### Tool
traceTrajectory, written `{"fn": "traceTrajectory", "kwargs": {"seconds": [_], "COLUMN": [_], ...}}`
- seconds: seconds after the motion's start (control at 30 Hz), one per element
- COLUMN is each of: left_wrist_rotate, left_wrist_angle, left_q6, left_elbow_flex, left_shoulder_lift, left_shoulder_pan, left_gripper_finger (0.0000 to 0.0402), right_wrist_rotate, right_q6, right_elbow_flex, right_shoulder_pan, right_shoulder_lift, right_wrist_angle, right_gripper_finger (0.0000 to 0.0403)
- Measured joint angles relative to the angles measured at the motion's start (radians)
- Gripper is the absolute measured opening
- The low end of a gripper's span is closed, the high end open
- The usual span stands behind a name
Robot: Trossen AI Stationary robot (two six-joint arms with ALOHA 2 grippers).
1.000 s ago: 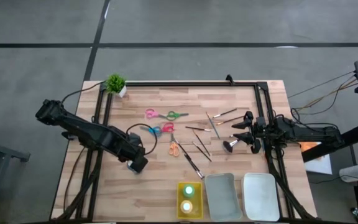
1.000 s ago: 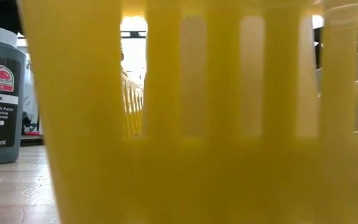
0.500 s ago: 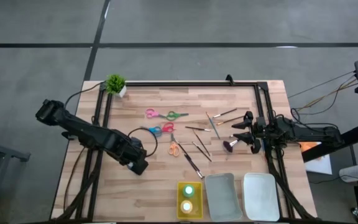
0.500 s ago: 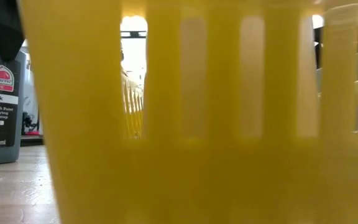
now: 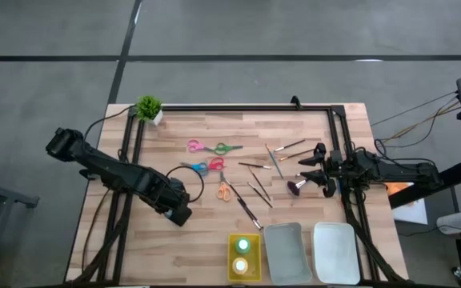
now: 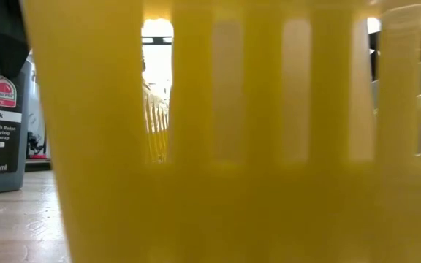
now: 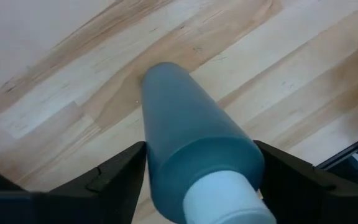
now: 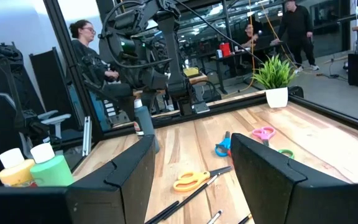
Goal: Pick & Place Paint Supplies
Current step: Put the blue paint bottle into the yellow bin
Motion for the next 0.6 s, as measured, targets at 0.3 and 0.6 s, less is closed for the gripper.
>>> {"fn": "traceTrajectory", "kwargs": {"seconds": [0.3,0.6], "left_wrist_rotate": [0.000,-0.004], "left_wrist_angle": [0.004,0.031], "left_q6": [-0.004,-0.002], "left_elbow_flex": [0.000,0.000], "left_shoulder_lift": [0.000,-0.001], "left_shoulder_pan": [0.000,0.000], "left_gripper_finger": [0.0199,0.0209], "right_wrist_rotate": [0.000,0.000], "right_q6": [0.000,0.000], "right_elbow_flex": [0.000,0.000], "right_shoulder_pan": [0.000,0.000], "right_shoulder_lift": [0.000,0.000], "right_wrist_angle": [0.000,0.000], "right_gripper_finger": [0.0207,0.0207]}}
